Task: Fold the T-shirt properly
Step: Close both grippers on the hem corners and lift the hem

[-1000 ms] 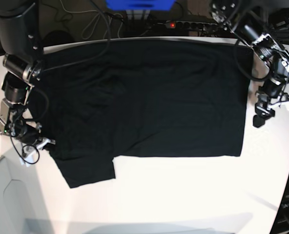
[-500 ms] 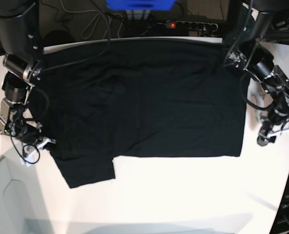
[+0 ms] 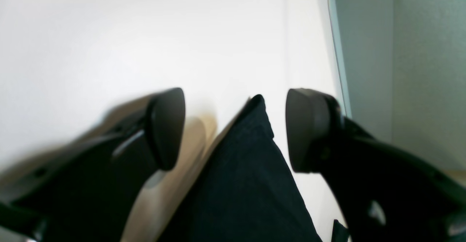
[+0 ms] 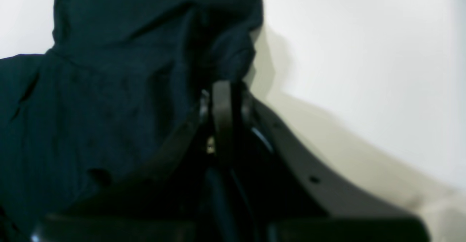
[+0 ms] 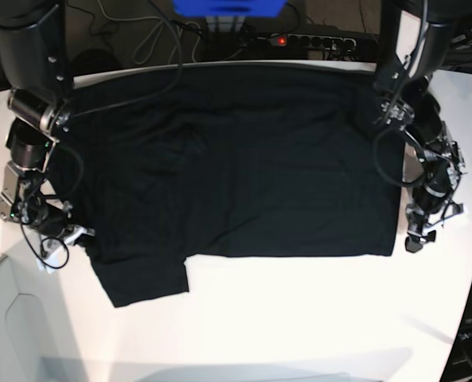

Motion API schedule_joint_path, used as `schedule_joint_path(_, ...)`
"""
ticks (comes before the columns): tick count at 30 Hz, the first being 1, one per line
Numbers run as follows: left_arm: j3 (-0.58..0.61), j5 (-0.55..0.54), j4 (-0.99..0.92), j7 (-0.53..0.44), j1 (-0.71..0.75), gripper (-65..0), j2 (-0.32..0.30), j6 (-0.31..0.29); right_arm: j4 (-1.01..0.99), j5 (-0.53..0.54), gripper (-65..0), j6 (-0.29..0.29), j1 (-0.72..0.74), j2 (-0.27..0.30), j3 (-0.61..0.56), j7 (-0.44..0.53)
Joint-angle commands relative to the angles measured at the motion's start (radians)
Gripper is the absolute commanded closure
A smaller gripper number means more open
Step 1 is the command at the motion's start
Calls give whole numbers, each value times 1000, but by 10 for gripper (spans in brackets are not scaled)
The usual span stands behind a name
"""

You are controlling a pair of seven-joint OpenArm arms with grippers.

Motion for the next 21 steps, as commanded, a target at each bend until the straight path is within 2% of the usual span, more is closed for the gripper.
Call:
schedule_joint_path(1, 9, 71, -13, 64, -10, -433, 21, 54, -7, -74, 0, -1, -2, -3, -9, -79)
schedule_joint_path(8, 208, 63, -15, 64, -29, -432, 27, 54, -7, -74, 0, -1, -2, -14, -9, -79)
schedule_joint_path(12, 234, 63, -13, 58, -30, -432, 61, 54, -7, -74, 0, -1, -1, -14, -9, -79)
schedule_joint_path(18, 236, 69, -13, 58, -27, -428, 67, 54, -7, -74, 0, -1, -2, -14, -9, -79)
schedule_joint_path(19, 236, 69, -12, 61, -27, -415, 67, 54, -7, -74, 0, -1, -2, -14, -9, -79)
schedule_joint_path(21, 236, 69, -10, 63, -26, -346, 65, 54, -7, -75, 0, -1, -2, -14, -9, -79)
